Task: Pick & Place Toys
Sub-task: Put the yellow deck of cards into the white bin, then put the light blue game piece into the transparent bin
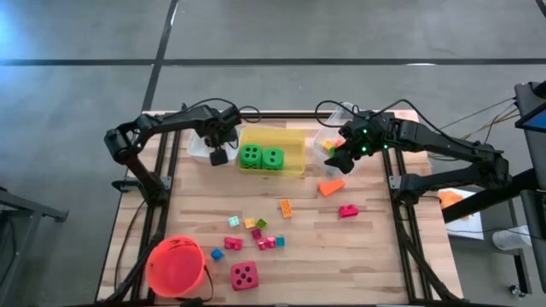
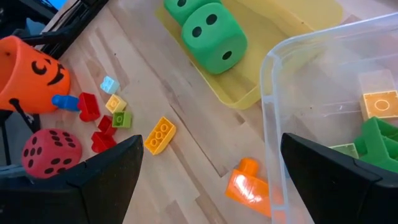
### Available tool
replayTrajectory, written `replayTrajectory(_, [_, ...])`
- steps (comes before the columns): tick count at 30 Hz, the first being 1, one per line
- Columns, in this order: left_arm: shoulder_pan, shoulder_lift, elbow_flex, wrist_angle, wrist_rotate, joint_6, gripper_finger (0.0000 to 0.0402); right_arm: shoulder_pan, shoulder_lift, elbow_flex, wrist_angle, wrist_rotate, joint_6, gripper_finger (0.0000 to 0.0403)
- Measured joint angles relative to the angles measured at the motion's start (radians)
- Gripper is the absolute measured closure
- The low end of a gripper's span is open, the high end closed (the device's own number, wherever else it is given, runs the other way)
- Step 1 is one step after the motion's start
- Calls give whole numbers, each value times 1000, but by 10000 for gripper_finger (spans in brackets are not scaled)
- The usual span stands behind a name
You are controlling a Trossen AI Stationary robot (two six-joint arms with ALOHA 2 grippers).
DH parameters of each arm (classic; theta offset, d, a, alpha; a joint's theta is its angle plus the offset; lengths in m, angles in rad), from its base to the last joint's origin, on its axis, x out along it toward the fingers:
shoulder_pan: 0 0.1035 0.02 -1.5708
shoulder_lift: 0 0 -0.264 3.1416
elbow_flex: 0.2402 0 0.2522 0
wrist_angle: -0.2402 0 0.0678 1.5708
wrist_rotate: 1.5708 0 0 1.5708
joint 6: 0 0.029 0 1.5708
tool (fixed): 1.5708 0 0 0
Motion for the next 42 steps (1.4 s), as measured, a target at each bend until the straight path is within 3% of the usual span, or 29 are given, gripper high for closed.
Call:
replayTrajectory(3, [0,0,0,-16,0,-2,109,0,0,0,0,0,2,28])
replayTrajectory(9, [0,0,0,-19,-3,-2,30,0,0,0,0,0,4,28])
replayTrajectory(12, [0,0,0,-20,-9,-2,12,0,0,0,0,0,6,28])
replayTrajectory(23, [0,0,6,-37,-12,-5,4,0,0,0,0,0,5,28])
replayTrajectory(32, [-16,-3,138,-195,-4,-148,4,0,0,0,0,0,5,28])
replayTrajectory(39, [-153,-29,204,-276,166,-344,6,0,0,0,0,0,5,28])
replayTrajectory(42, [-265,-39,202,-275,176,-421,11,0,0,0,1,0,6,28])
